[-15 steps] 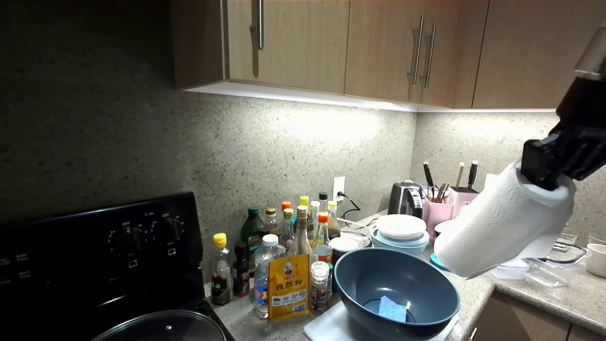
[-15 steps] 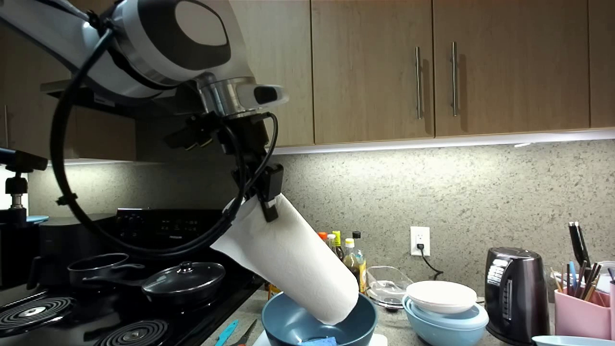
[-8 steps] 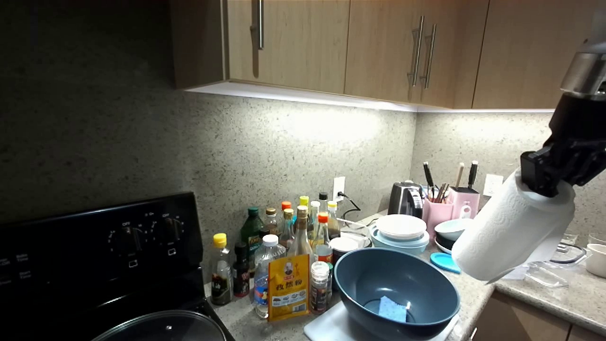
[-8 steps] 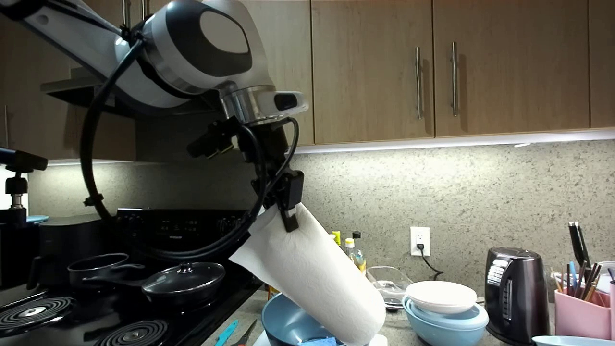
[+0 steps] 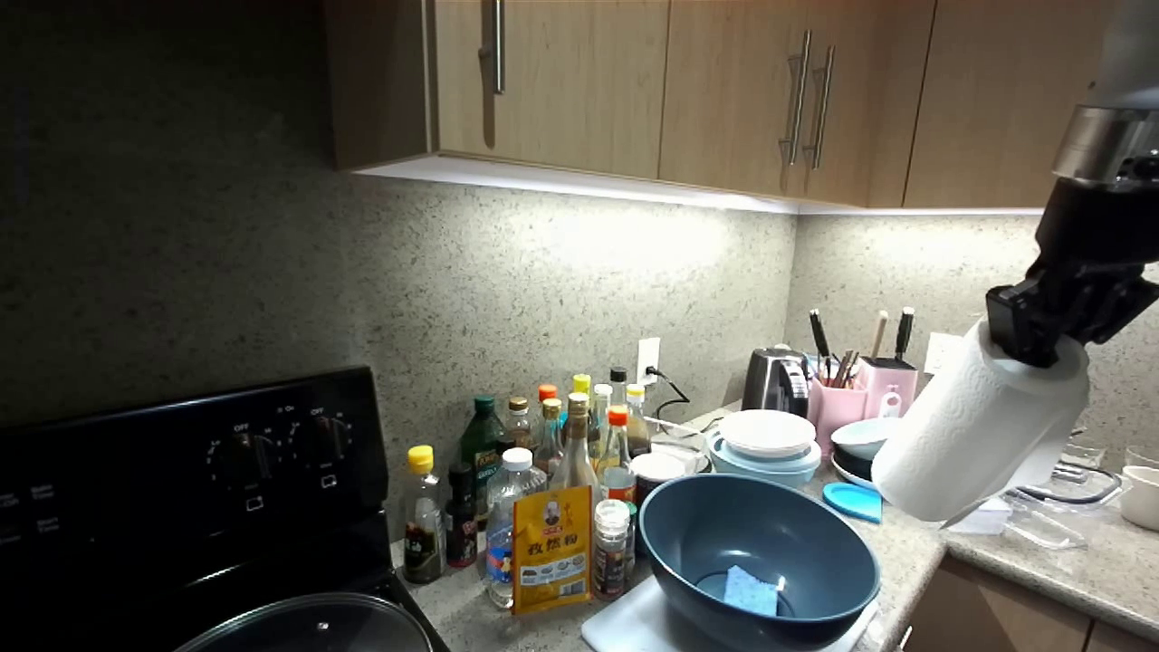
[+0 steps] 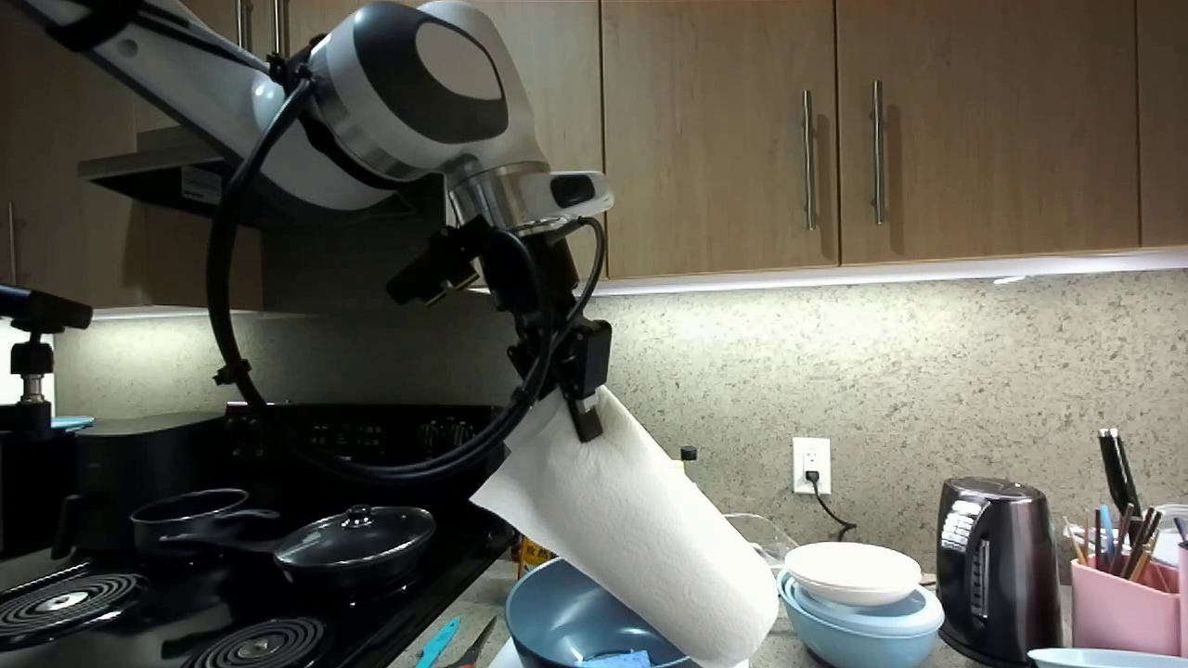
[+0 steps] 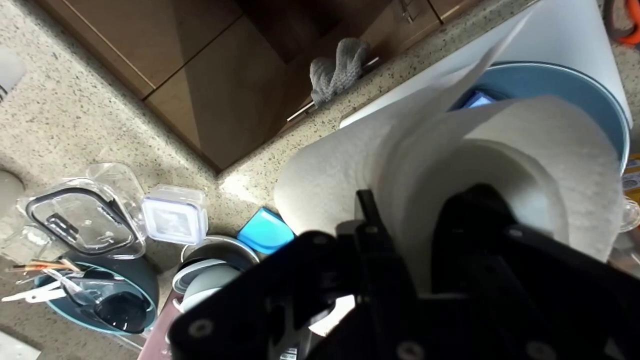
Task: Pick up the kitchen paper from the bowl and put it on the counter
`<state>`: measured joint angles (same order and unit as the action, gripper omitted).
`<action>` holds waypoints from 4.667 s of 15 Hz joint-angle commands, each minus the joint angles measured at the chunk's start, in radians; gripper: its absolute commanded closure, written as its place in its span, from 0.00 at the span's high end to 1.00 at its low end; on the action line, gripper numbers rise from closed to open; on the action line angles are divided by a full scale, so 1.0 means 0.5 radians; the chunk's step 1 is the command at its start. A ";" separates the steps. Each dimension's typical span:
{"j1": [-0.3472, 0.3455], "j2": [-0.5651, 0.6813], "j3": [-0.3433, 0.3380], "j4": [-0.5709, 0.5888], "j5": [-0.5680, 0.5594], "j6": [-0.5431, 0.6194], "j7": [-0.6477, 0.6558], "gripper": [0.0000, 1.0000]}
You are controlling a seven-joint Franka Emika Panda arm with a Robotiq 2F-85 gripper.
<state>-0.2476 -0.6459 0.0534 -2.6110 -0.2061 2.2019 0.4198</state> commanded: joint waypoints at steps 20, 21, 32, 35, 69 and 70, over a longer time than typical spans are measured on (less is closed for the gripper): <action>0.037 0.069 -0.136 0.040 0.102 0.083 -0.099 0.03; 0.043 0.078 -0.169 0.044 0.133 0.104 -0.121 0.03; 0.157 0.226 -0.466 0.123 0.574 0.126 -0.511 0.03; 0.118 0.275 -0.477 0.190 0.573 0.020 -0.479 0.03; 0.090 0.600 -0.733 0.590 0.911 -0.500 -0.825 0.03; 0.088 0.630 -0.768 0.605 0.972 -0.516 -0.874 0.03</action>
<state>-0.2021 -0.3832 -0.2868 -2.3530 0.1937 1.9912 0.0740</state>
